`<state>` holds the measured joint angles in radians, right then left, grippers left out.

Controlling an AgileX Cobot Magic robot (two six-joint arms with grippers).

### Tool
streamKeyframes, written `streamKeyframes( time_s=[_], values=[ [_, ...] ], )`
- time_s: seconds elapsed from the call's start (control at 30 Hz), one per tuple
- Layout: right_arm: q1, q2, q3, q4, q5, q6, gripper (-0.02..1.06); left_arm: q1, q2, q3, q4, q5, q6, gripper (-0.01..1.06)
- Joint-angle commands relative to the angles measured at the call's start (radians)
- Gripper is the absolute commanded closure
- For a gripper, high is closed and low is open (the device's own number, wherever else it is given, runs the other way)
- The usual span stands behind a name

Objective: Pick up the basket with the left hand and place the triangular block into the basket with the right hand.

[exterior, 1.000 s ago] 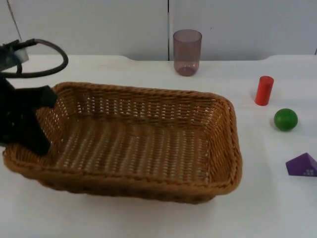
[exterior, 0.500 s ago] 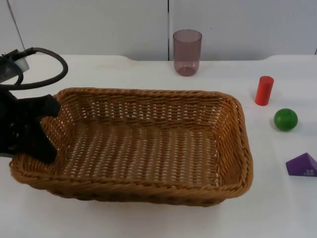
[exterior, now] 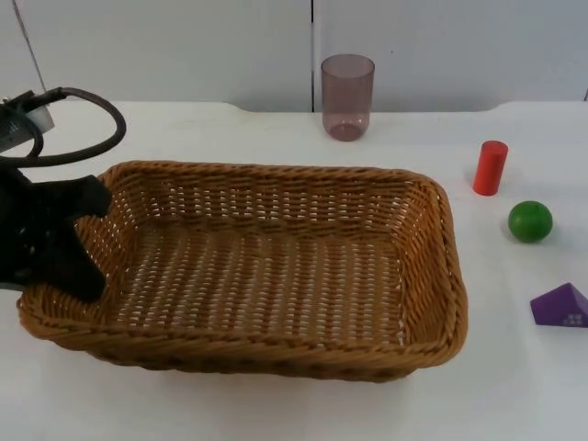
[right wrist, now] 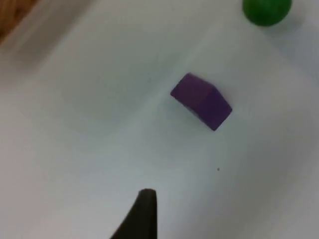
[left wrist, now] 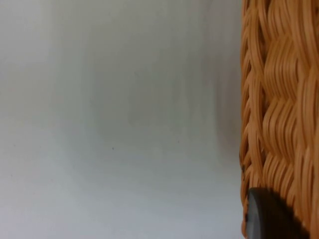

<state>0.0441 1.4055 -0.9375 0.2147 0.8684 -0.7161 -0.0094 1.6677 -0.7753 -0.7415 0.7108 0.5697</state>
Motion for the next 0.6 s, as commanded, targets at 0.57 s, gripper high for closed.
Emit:
streamKeyframes(
  time_s=[0.57],
  values=[
    [0.183, 0.557, -0.219, -0.193, -0.131, -0.191, 0.15, 0.000, -0.012, 0.002, -0.032, 0.001, 0.006, 1.05]
  ],
)
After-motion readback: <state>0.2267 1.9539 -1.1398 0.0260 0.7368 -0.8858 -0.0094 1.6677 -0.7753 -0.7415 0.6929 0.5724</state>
